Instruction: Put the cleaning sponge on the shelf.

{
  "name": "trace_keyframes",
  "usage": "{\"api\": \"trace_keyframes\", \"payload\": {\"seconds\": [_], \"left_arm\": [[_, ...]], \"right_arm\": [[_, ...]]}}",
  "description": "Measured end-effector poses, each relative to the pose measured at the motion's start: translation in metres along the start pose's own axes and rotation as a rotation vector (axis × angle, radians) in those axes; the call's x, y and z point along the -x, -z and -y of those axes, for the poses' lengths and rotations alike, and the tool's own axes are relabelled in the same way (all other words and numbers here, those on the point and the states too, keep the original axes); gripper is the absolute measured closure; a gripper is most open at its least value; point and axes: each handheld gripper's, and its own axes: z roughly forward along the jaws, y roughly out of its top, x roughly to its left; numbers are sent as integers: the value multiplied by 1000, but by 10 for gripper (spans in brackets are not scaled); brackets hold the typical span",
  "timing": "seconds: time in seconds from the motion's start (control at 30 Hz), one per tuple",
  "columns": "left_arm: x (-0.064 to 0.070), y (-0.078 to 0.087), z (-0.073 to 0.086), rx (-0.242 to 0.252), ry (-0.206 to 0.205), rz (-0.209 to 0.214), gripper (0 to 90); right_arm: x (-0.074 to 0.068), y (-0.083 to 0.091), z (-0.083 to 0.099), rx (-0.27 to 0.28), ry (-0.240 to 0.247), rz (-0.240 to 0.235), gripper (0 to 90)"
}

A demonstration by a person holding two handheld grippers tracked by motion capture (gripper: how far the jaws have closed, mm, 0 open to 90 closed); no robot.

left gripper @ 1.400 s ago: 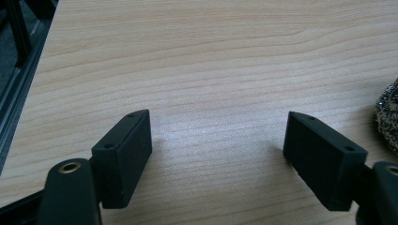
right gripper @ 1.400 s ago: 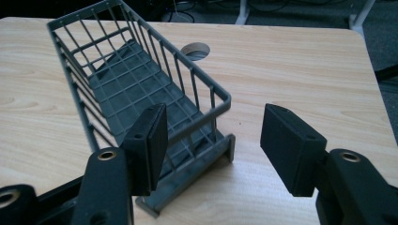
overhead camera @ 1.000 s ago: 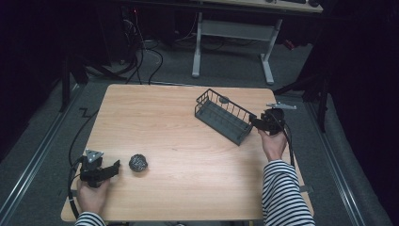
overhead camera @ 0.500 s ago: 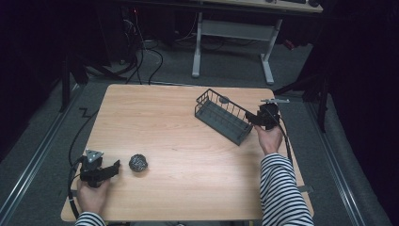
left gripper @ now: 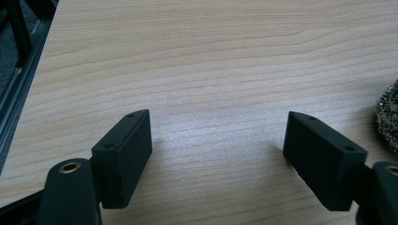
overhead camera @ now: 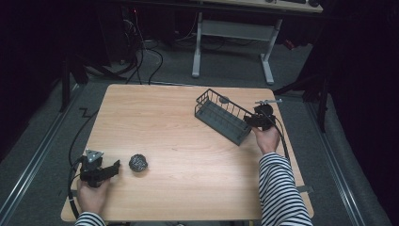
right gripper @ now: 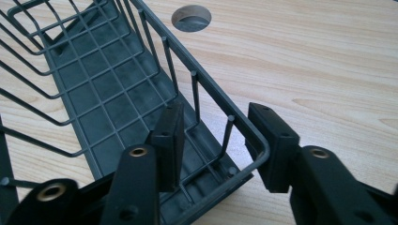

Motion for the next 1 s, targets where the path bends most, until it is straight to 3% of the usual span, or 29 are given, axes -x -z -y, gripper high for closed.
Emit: {"api": "trace_keyframes", "payload": {"seconds": [0.4, 0.63, 1.0], "left_arm": [[0, 0, 0, 0, 0, 0, 245], [0, 0, 0, -1, -1, 1, 243], [0, 0, 0, 0, 2, 4, 241]], "right_arm": [[-1, 4, 4, -10, 8, -15, 633], [-5, 11, 14, 5, -3, -39, 652], [-15, 24, 27, -2, 24, -66, 656]]}}
